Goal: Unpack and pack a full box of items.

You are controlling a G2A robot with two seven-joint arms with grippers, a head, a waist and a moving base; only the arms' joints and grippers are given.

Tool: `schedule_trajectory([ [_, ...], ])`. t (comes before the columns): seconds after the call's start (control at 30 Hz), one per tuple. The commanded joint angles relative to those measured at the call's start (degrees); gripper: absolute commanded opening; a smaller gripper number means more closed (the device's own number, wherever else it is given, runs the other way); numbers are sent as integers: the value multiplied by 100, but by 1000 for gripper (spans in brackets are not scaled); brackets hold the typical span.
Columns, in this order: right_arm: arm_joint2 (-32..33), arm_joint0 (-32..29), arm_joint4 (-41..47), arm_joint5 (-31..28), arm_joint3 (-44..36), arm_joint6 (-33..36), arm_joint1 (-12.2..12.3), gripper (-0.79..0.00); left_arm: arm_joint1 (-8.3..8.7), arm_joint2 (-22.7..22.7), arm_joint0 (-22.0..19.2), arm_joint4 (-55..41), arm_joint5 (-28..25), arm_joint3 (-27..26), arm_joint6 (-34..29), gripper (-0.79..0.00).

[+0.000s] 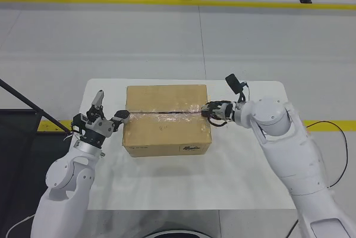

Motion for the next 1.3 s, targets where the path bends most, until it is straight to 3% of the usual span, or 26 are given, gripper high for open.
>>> schedule_trajectory([
  [0.0,155,-114,-62,60,-117,34,53,-785,6,-50,18,7,2,-4,-3,0],
  [0.2,490,-449,62,-90,-652,-176,127,-785,24,-257,104,29,-43,38,14,0],
  [0.37,352,-510,306,-337,-834,-472,78,-785,41,-417,223,55,-70,98,-43,0],
  [0.87,-684,82,1054,-843,344,-672,-252,-785,35,-274,454,36,-103,145,-224,0],
  [1.27,-1625,838,1687,-1280,1347,-1097,-744,-785,20,-110,446,-24,-128,193,-225,0],
])
